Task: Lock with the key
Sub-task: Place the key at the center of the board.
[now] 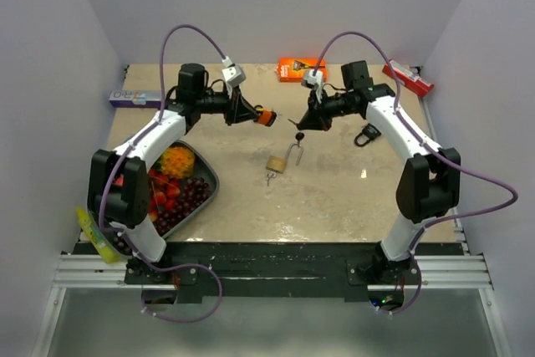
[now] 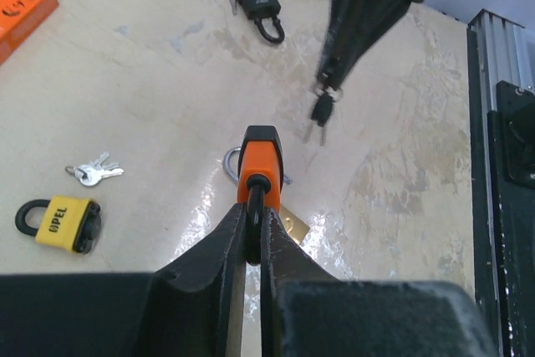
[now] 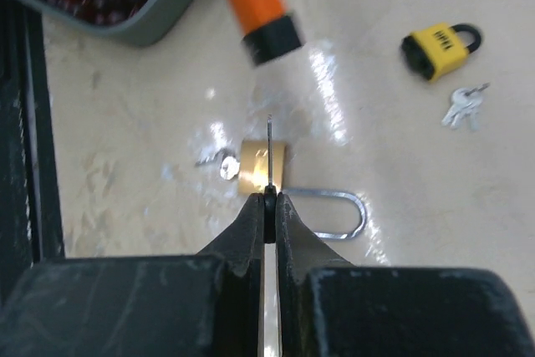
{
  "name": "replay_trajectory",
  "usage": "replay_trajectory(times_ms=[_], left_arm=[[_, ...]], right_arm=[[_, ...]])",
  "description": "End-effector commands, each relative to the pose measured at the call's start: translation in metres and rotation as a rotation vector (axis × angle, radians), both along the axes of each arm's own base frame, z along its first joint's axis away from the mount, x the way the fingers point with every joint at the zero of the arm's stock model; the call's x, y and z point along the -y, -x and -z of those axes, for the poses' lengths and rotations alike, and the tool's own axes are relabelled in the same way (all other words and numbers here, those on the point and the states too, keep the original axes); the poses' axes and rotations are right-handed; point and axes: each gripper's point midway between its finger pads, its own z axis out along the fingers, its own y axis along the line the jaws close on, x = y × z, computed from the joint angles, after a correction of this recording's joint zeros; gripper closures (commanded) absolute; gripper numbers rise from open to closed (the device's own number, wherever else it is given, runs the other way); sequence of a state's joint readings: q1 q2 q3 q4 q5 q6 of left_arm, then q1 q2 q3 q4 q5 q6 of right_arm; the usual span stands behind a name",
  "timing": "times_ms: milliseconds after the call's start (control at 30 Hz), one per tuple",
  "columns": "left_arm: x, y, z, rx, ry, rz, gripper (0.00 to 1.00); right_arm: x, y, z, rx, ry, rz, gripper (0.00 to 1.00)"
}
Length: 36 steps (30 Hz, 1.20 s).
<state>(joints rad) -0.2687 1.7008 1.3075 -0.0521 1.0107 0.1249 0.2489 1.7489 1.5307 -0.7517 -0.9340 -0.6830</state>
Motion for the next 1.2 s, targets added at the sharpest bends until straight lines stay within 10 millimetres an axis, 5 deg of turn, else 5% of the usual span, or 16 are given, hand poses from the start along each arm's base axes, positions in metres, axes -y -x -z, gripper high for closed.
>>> replay_trajectory(times_ms=[0, 167, 400, 667, 800, 933, 967, 1067, 1167], left_arm=[[0.001, -0.009, 0.001, 0.044, -0.018, -0.011, 1.00], [-0.005, -0.019, 0.030, -0.008, -0.068, -0.078, 1.00], [-0.013, -0.021, 0.046, -0.038, -0.102, -0.106, 1.00], [-0.023, -0.018, 0.051, -0.052, -0.119, -0.135, 1.00], [-0.027, -0.014, 0.054, -0.060, -0.132, -0.146, 1.00], [-0.030, -0.009, 0.063, -0.093, -0.157, -0.140, 1.00], [-0.030, -0.009, 0.064, -0.099, -0.159, -0.138, 1.00], [-0.031, -0.008, 0.069, -0.139, -0.181, -0.133, 1.00], [-0.031, -0.005, 0.071, -0.197, -0.196, -0.130, 1.00]], right_arm=[[-0.032, -0.067, -0.035, 0.039, -0.213, 0.224, 1.00], [-0.058, -0.087, -0.015, -0.007, -0.254, 0.311, 1.00], [-0.080, -0.110, 0.039, -0.090, -0.223, 0.393, 1.00], [-0.081, -0.114, 0.110, -0.153, -0.130, 0.451, 1.00], [-0.075, -0.115, 0.129, -0.157, -0.083, 0.475, 0.99], [-0.072, -0.115, 0.134, -0.153, -0.056, 0.477, 0.84], [-0.072, -0.115, 0.133, -0.155, -0.056, 0.476, 0.66], [-0.074, -0.115, 0.118, -0.136, -0.067, 0.463, 0.37], [-0.075, -0.105, 0.084, -0.061, -0.099, 0.390, 0.26]])
